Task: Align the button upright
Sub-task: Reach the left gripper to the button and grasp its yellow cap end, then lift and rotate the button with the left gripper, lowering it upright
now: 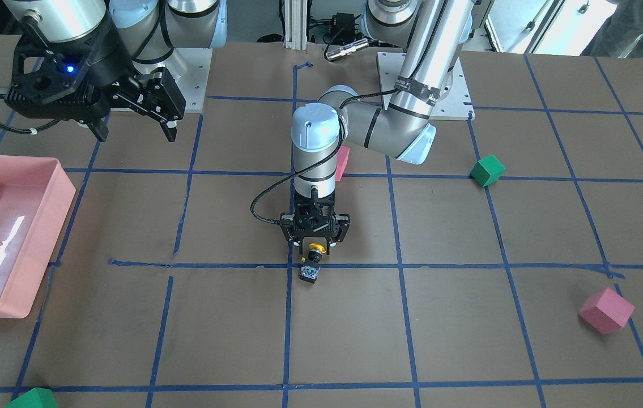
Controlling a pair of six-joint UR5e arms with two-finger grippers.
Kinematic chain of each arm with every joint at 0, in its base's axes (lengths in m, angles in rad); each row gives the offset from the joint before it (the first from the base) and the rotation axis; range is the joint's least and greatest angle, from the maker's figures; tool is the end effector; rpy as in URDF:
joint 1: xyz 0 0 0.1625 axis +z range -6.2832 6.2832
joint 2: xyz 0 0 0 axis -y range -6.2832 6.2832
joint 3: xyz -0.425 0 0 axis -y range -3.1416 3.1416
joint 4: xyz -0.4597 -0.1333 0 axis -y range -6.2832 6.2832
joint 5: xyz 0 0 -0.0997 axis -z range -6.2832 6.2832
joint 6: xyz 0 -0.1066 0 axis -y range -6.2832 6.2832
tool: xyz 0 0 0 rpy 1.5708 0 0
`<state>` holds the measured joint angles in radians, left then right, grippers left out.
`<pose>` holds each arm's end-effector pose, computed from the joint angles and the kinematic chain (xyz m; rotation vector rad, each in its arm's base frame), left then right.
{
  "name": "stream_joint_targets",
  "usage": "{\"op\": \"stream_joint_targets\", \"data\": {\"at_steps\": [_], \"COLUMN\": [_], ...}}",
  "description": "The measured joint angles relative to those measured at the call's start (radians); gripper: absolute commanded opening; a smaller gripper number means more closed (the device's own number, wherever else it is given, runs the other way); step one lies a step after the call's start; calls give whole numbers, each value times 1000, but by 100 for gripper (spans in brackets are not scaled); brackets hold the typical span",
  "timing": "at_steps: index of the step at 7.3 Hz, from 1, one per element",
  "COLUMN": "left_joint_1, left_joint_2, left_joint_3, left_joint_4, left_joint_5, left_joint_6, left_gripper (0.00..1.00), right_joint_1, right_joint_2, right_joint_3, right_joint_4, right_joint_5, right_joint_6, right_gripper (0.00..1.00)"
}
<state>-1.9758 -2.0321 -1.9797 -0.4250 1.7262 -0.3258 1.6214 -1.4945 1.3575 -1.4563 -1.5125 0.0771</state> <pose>-0.3478 -0.5147 0.1174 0.0881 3.0569 -0.4812 0.1692 -0.5820 0.5449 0.0398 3.0816 -0.0289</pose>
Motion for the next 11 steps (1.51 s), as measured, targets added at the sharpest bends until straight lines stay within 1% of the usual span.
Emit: {"op": "stream_joint_targets", "data": {"at_steps": [2, 3, 4, 7, 8, 10, 11], "left_joint_1": [0, 0, 0, 7, 17, 43, 56], "left_joint_2": [-6, -8, -9, 14, 29, 57, 63], "left_joint_3": [6, 6, 7, 30, 69, 185, 231], "left_joint_4": [-1, -1, -1, -15, -73, -311, -411], "left_joint_5": [5, 7, 8, 14, 14, -5, -42], "left_joint_6": [51, 58, 61, 77, 71, -22, -125], "left_gripper": [43, 32, 0, 0, 0, 0, 0], "right_joint_1": [0, 0, 0, 0, -1, -3, -3], "right_joint_2": [0, 0, 0, 0, 0, 0, 0], "right_joint_3": [0, 0, 0, 0, 0, 0, 0], "right_joint_4": [-1, -1, -1, -1, -1, -1, -1], "right_joint_5": [-1, -1, -1, -2, -2, -2, -1], "right_joint_6": [0, 0, 1, 1, 1, 1, 1], "right_gripper": [100, 100, 100, 100, 100, 100, 100]}}
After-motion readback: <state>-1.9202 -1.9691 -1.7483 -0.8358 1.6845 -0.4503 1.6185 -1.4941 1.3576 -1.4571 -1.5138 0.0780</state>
